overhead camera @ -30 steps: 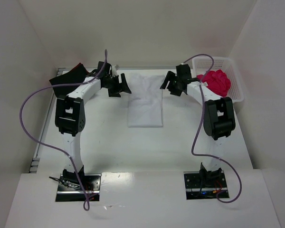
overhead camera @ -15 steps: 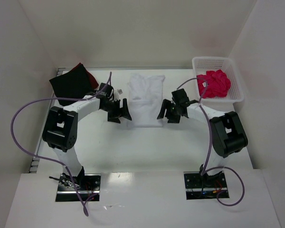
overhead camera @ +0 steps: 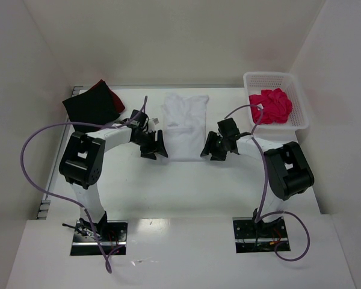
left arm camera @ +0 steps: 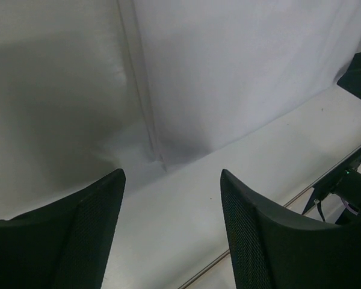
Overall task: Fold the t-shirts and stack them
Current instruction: Grab one side of the 2/3 rectangular tshirt with both arms
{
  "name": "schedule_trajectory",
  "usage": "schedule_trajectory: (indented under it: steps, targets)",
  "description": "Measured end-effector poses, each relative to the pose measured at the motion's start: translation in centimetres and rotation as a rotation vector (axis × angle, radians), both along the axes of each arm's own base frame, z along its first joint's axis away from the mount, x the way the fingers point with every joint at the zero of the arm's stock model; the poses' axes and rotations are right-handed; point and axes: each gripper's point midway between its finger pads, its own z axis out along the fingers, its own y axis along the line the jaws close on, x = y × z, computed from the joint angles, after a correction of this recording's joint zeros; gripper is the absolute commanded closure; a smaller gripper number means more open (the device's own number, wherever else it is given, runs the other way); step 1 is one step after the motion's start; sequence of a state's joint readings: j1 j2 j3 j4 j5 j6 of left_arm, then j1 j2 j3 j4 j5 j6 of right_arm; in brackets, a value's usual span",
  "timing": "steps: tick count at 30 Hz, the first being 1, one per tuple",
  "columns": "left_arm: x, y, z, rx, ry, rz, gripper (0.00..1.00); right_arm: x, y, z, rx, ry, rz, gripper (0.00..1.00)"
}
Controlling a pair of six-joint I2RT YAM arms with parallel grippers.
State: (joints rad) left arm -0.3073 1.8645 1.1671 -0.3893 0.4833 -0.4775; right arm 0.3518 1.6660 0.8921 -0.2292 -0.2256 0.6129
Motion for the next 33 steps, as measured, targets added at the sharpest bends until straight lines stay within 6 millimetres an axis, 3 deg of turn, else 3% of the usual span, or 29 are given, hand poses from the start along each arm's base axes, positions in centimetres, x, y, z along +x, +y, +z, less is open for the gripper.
schedule_trajectory:
  steps: [5, 15, 20, 22, 25, 29, 33]
  targets:
    - [0.0, 0.0, -0.6, 0.003, 0.011, 0.001, 0.28, 0.0, 0.6, -0.3, 0.005, 0.007, 0.009, 0.44]
    - [0.5, -1.1, -1.0, -0.010, 0.001, 0.030, 0.47, 0.2, 1.8, -0.8, 0.031, 0.010, 0.022, 0.59]
    - [-0.2, -2.5, -1.5, -0.002, 0.009, 0.021, 0.73, 0.2, 1.7, -1.0, 0.024, 0.013, 0.023, 0.80]
    - [-0.6, -2.6, -1.8, 0.004, 0.021, 0.027, 0.85, 0.2, 1.7, -1.1, 0.021, 0.014, 0.022, 0.96]
    - [-1.1, -2.4, -2.2, 0.007, 0.041, 0.047, 1.00, 0.1, 1.7, -1.1, 0.021, 0.018, 0.022, 1.00]
    - [-1.6, -2.0, -2.0, 0.023, 0.041, 0.065, 1.00, -0.5, 2.0, -1.3, 0.017, 0.022, 0.034, 1.00]
    - [-3.2, -1.4, -1.7, 0.047, 0.054, 0.078, 1.00, -3.0, 1.7, -1.2, 0.013, 0.031, 0.053, 1.00]
